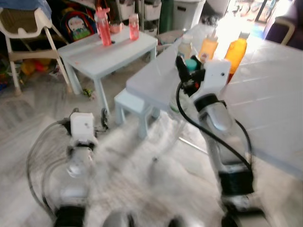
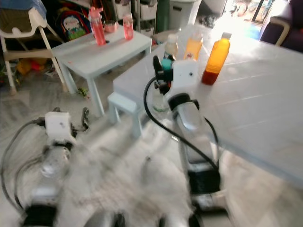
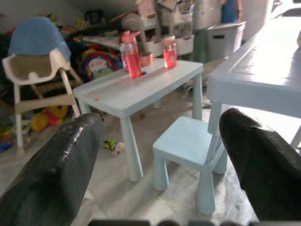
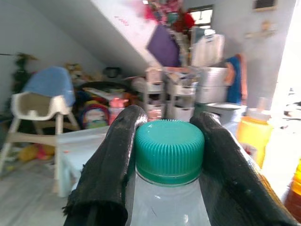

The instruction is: Restocking fridge

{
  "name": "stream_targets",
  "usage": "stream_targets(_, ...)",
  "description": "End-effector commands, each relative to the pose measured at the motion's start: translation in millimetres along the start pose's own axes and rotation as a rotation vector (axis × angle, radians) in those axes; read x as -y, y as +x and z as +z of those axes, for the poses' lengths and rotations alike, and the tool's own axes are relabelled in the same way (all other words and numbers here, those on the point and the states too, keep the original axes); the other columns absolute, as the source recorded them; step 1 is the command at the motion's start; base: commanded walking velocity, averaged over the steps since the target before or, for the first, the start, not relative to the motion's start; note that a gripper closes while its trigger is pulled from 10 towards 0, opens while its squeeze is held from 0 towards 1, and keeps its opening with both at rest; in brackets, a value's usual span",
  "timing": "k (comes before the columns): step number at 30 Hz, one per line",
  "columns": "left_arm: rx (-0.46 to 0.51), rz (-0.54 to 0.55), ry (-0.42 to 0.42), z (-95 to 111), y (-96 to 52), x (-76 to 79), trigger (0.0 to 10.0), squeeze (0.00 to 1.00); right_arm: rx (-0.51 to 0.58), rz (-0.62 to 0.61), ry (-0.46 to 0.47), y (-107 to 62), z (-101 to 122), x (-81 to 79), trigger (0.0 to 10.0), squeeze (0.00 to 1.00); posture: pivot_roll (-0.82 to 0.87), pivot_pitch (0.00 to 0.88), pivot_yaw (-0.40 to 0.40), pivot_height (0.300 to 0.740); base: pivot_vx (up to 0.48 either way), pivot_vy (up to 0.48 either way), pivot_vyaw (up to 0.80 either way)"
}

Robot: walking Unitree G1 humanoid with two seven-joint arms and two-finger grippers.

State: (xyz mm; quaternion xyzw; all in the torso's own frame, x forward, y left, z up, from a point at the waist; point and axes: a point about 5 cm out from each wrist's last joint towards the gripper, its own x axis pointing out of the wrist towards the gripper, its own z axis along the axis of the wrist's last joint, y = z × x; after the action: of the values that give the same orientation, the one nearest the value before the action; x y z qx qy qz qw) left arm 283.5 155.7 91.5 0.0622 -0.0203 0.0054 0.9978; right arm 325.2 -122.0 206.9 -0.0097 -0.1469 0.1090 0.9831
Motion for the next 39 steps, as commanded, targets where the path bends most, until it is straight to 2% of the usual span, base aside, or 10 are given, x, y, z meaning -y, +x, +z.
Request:
stream_targets(1, 0.028, 0.021, 0.018, 8, 3.3, -9.8, 10.0, 0.0, 0.041, 0.018, -0.003, 3.6, 8, -6.3, 10.0, 0.0, 0.08, 0.032, 0.001, 0.74, 0.0, 0.48, 0.0)
stream_targets(4, 0.022, 0.032, 0.028, 5, 0.8, -15.0, 10.0, 0.0, 0.03, 0.089, -0.028, 0.9, 1, -13.9, 10.0, 0.0, 0.08, 0.035, 0.006, 0.74, 0.0, 0.48, 0.8)
stream_targets(8, 0.012, 0.025, 0.022, 3, -1.3, -10.5, 10.0, 0.0, 0.012, 0.123, -0.006, -6.0, -9, -17.7, 10.0, 0.0, 0.08, 0.036, 0.008, 0.74, 0.0, 0.48, 0.8)
stream_targets(14, 0.011, 0.001, 0.014, 3, -2.9, -0.1, 10.0, 0.0, -0.056, 0.119, 0.05, -15.9, -27, -13.7, 10.0, 0.0, 0.07, 0.042, 0.011, 0.74, 0.0, 0.48, 0.8)
stream_targets(18, 0.007, -0.003, 0.014, 2, -3.7, 0.3, 10.0, 0.0, -0.067, 0.124, 0.051, -18.4, -31, -12.7, 10.0, 0.0, 0.07, 0.047, 0.014, 0.74, 0.0, 0.48, 0.8)
stream_targets(28, -0.047, 0.049, 0.027, -10, -16.5, -19.1, 10.0, 0.0, -0.107, 0.213, 0.098, -30.6, -46, -24.0, 10.0, 0.0, 0.05, 0.055, 0.041, 0.74, 0.0, 0.48, 0.8)
stream_targets(33, -0.066, 0.086, 0.048, -15, -35.9, -31.3, 10.0, 0.0, -0.143, 0.191, 0.108, -41.0, -56, -18.9, 10.0, 0.0, 0.07, 0.053, 0.025, 0.74, 0.0, 0.0, 0.8)
stream_targets(39, -0.078, 0.101, 0.044, -20, -41.3, -31.1, 10.0, 0.0, -0.159, 0.166, 0.093, -45.7, -62, -14.4, 10.0, 0.0, 0.09, 0.044, 0.004, 0.74, 0.0, 0.0, 0.8)
